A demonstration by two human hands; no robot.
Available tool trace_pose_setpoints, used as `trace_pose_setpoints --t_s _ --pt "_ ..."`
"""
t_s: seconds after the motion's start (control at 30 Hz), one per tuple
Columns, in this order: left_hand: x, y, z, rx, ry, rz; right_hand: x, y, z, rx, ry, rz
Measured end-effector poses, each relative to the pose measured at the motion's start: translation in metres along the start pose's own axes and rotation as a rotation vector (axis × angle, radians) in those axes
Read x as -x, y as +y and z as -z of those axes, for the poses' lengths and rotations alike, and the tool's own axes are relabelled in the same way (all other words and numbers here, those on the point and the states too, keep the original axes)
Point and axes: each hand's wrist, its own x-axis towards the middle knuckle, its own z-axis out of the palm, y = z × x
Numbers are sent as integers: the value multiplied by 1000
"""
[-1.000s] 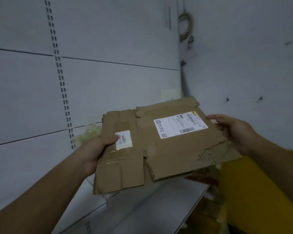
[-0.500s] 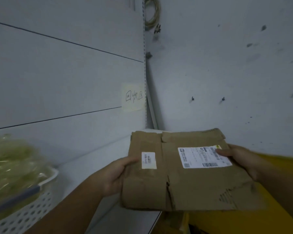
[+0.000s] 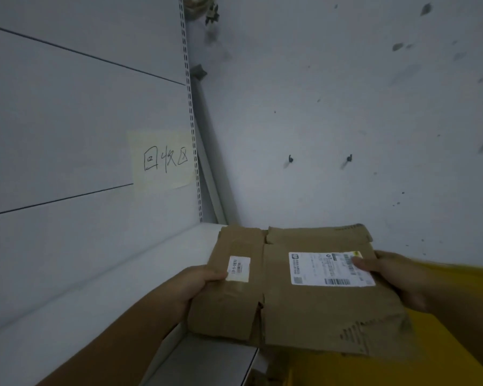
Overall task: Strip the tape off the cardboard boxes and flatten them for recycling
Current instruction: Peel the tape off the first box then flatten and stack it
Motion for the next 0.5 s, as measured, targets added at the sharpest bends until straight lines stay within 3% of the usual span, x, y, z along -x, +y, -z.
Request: trace_pose_setpoints --t_s 0.27,0.5 --pt "-35 10 -34 91 51 11 -114 -13 27 -33 -142 80" --pt "-41 12 3 165 145 13 -199 -25 -27 40 -334 84"
